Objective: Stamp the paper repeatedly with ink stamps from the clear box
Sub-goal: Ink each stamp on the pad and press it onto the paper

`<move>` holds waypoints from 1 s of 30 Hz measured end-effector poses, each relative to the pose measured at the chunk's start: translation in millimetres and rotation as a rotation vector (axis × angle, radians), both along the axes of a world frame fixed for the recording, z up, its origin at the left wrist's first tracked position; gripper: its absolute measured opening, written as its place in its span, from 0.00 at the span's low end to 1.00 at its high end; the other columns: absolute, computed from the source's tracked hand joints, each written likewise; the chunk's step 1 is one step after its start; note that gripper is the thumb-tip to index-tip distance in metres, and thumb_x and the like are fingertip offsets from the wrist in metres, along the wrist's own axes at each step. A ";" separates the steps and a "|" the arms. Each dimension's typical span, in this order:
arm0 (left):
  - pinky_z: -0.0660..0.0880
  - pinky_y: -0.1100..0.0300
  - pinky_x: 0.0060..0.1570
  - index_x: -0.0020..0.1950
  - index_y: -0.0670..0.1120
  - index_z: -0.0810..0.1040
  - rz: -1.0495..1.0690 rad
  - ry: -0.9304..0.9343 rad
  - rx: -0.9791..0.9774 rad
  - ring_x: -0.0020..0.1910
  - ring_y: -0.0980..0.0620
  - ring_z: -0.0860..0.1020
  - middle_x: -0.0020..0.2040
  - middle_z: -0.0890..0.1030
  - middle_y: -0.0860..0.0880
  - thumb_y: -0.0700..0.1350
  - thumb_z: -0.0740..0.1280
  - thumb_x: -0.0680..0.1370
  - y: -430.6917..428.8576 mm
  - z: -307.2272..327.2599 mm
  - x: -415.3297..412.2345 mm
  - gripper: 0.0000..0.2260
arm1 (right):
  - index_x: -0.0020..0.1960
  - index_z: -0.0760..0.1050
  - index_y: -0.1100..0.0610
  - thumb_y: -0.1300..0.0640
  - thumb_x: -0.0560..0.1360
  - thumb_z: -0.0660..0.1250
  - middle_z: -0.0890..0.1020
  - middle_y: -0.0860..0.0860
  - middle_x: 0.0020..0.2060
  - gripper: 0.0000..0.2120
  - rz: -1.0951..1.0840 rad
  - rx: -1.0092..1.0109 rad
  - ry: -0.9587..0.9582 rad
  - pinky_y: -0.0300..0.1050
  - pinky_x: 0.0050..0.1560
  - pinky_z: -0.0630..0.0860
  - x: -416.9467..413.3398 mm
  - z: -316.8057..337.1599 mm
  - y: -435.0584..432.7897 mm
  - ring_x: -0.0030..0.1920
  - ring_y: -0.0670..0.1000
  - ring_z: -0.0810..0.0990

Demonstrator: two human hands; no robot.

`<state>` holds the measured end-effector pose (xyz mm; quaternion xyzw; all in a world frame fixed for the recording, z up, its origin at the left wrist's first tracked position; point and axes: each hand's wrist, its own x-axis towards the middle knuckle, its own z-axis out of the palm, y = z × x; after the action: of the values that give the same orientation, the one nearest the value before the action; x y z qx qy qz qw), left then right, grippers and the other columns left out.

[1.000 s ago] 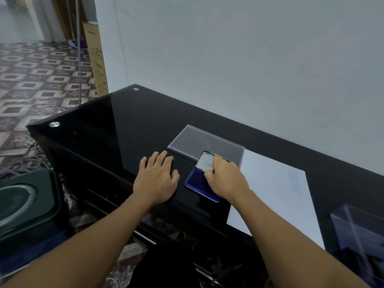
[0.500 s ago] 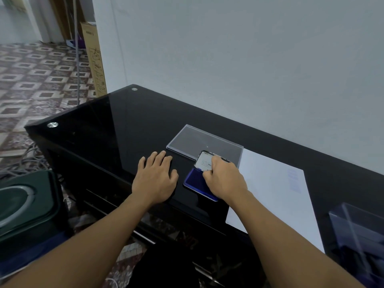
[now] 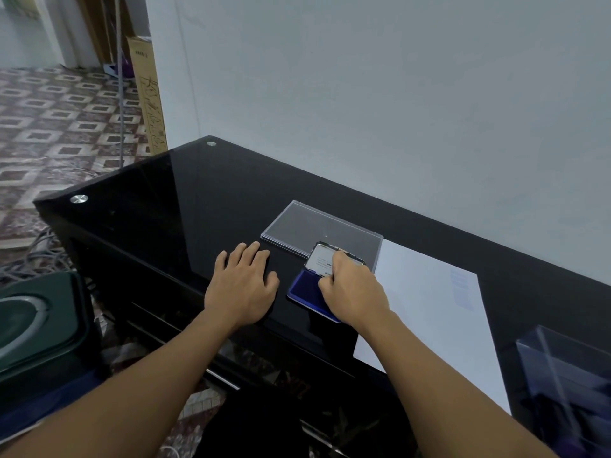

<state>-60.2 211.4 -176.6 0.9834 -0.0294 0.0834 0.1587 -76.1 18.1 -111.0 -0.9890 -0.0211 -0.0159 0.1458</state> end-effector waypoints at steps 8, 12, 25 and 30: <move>0.47 0.46 0.77 0.78 0.52 0.60 0.000 0.019 -0.023 0.79 0.49 0.51 0.80 0.57 0.51 0.57 0.52 0.82 -0.2 4.0 -1.2 0.25 | 0.51 0.64 0.49 0.51 0.82 0.59 0.82 0.55 0.59 0.04 -0.001 0.035 0.023 0.47 0.40 0.75 -6.8 1.8 -0.8 0.47 0.53 0.76; 0.47 0.47 0.77 0.77 0.51 0.64 -0.001 0.071 -0.100 0.79 0.50 0.52 0.80 0.59 0.50 0.55 0.56 0.81 1.6 8.6 3.1 0.24 | 0.51 0.63 0.50 0.50 0.82 0.59 0.81 0.54 0.58 0.06 -0.013 0.051 0.000 0.44 0.38 0.73 -12.4 8.0 -8.0 0.46 0.51 0.75; 0.63 0.50 0.71 0.69 0.44 0.72 -0.174 0.061 -0.256 0.71 0.47 0.66 0.70 0.73 0.47 0.49 0.61 0.80 -67.9 61.0 7.5 0.18 | 0.45 0.68 0.54 0.51 0.80 0.63 0.78 0.51 0.38 0.08 -0.179 0.108 -0.031 0.51 0.38 0.78 -41.7 27.7 -93.3 0.38 0.53 0.78; 0.63 0.50 0.72 0.70 0.42 0.71 -0.307 0.032 -0.245 0.71 0.47 0.66 0.71 0.72 0.46 0.47 0.60 0.80 -126.0 70.0 2.9 0.19 | 0.44 0.68 0.54 0.53 0.79 0.63 0.80 0.53 0.39 0.08 -0.264 0.101 -0.016 0.47 0.34 0.73 -56.7 37.1 -147.4 0.35 0.53 0.76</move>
<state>-57.3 85.4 -106.7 0.9419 -0.1663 0.0455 0.2883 -132.8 -129.2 -73.9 -0.9744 0.1087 -0.0439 0.1916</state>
